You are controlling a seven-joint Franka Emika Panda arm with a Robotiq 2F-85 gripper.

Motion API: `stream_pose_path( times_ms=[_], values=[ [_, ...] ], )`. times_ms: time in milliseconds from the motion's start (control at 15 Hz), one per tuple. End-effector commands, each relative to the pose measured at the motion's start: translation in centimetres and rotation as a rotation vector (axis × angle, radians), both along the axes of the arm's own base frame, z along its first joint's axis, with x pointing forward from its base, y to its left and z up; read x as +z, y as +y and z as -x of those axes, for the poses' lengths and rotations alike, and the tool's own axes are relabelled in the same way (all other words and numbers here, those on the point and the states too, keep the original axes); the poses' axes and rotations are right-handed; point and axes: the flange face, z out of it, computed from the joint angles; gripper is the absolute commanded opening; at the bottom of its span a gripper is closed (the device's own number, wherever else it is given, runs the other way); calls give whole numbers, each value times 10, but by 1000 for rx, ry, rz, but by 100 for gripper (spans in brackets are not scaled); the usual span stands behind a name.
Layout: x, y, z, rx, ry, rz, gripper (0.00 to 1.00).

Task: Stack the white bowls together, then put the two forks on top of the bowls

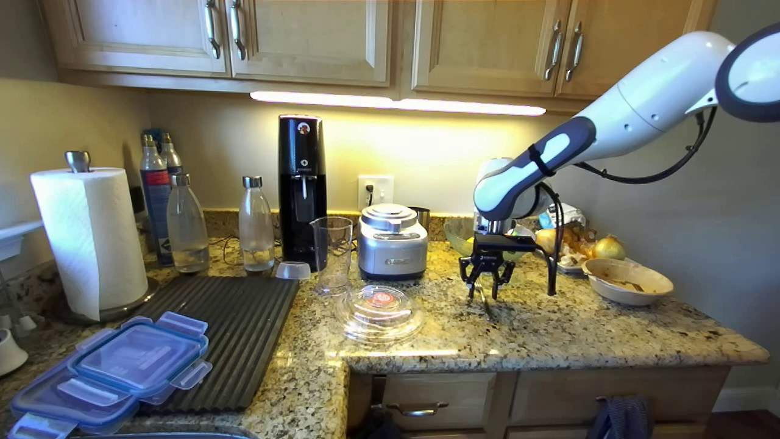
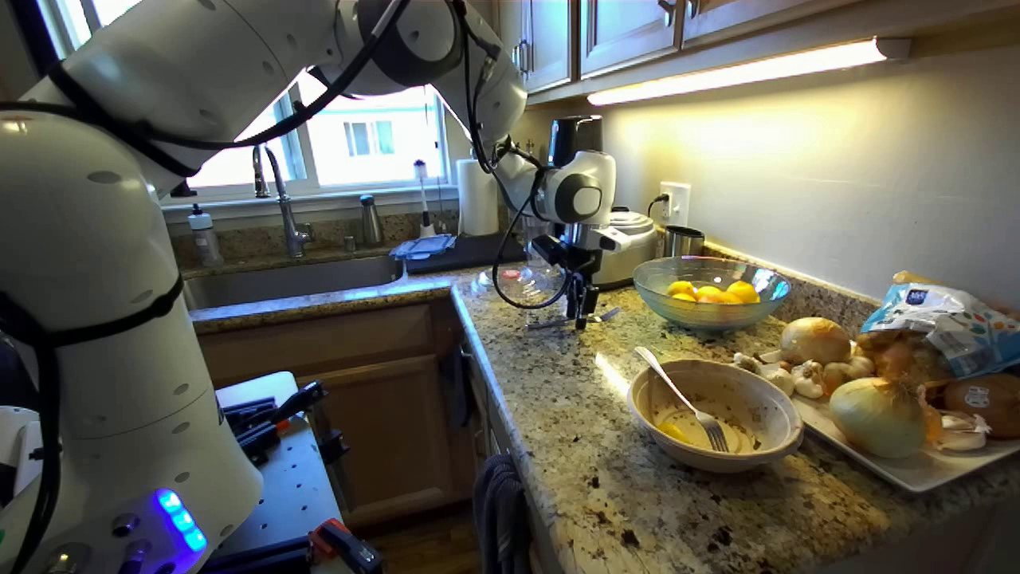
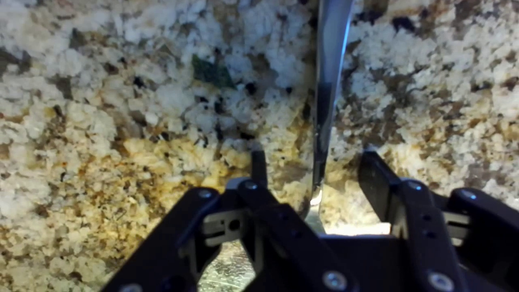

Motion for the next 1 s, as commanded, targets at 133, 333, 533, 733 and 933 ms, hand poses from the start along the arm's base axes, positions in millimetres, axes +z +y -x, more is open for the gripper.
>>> stream_pose_path(
  times_ms=[133,333,533,733,933],
  values=[
    [1,-1,0,-38,18,19,17],
    [2,-2,1,-43,21,17,6],
    [6,-2,2,-30,17,-24,6],
    [20,-9,5,-22,12,-72,7],
    [47,-18,10,-37,-3,-124,7]
  ],
)
